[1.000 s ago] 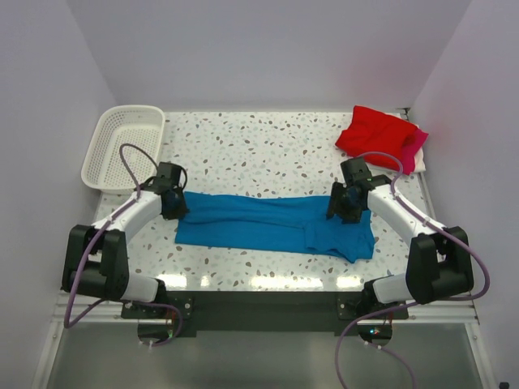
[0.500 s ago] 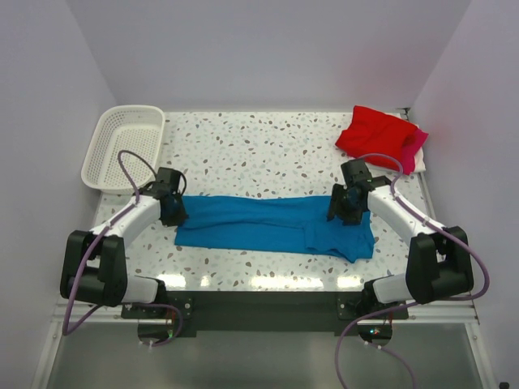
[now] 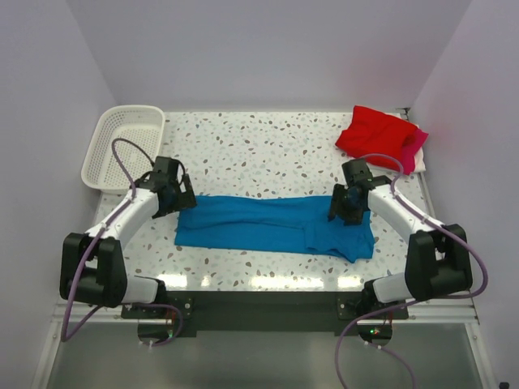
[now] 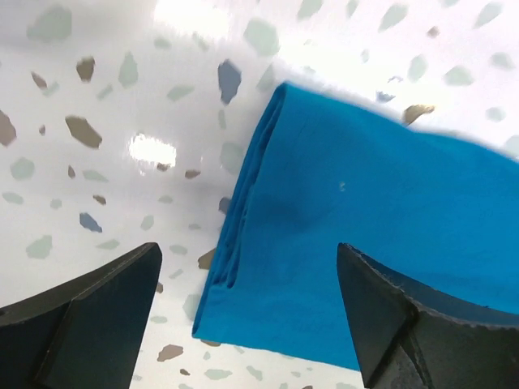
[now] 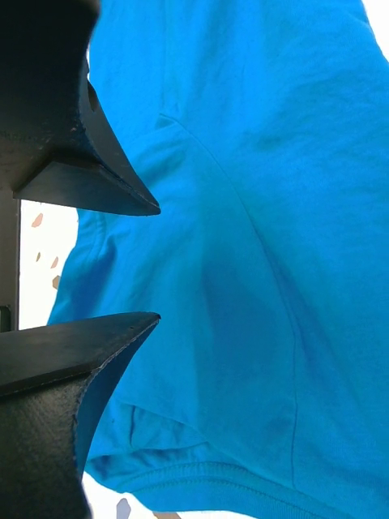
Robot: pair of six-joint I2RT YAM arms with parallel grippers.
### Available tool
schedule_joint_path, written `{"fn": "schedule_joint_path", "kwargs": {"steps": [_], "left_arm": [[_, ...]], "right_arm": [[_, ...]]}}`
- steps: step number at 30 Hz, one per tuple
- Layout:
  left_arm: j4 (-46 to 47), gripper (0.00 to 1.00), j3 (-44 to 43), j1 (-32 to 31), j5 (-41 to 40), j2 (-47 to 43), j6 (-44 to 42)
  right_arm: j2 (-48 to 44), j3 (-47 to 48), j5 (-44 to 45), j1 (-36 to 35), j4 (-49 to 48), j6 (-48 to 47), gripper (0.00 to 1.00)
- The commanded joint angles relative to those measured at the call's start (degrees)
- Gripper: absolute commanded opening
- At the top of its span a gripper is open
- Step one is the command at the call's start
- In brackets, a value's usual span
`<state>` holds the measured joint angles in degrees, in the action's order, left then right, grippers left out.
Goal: Fold and stack the t-shirts
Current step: Fold the tshirt
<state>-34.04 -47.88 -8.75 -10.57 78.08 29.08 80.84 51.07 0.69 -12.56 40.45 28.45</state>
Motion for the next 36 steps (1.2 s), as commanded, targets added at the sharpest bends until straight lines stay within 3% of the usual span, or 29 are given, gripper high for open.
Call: {"fn": "schedule_joint_path", "kwargs": {"steps": [1, 9, 13, 21, 29, 33, 36], "left_arm": [[2.5, 0.96, -4.5, -0.9, -0.2, -0.7, -1.1], [11.4, 1.0, -5.1, -9.3, 8.0, 5.9, -2.0], [17.5, 1.0, -1.1, -11.0, 14.3, 10.0, -1.7], [15.9, 1.0, 4.6, -11.1, 9.4, 13.0, -1.0], [9.3, 1.0, 10.0, -11.1, 8.8, 6.9, 3.8], [7.5, 1.0, 13.4, -11.6, 9.7, 3.6, 6.1], [4.9, 1.0, 15.4, -12.9, 10.2, 1.3, 7.0]], "right_arm": [[1.4, 0.9, 0.5, 0.3, -1.9, -0.9, 0.55], [7.5, 2.1, 1.0, 0.8, -5.1, -1.4, 0.55], [11.3, 3.2, 1.3, 1.0, -6.4, -1.6, 0.55], [21.5, 7.5, 3.2, 1.0, -8.5, -3.1, 0.55], [35.2, 23.7, 2.1, 0.8, -8.5, -3.8, 0.55], [43.4, 34.5, 1.0, -0.3, -7.1, -3.2, 0.55], [50.9, 47.8, 1.0, -2.6, -4.6, -2.5, 0.55]]}}
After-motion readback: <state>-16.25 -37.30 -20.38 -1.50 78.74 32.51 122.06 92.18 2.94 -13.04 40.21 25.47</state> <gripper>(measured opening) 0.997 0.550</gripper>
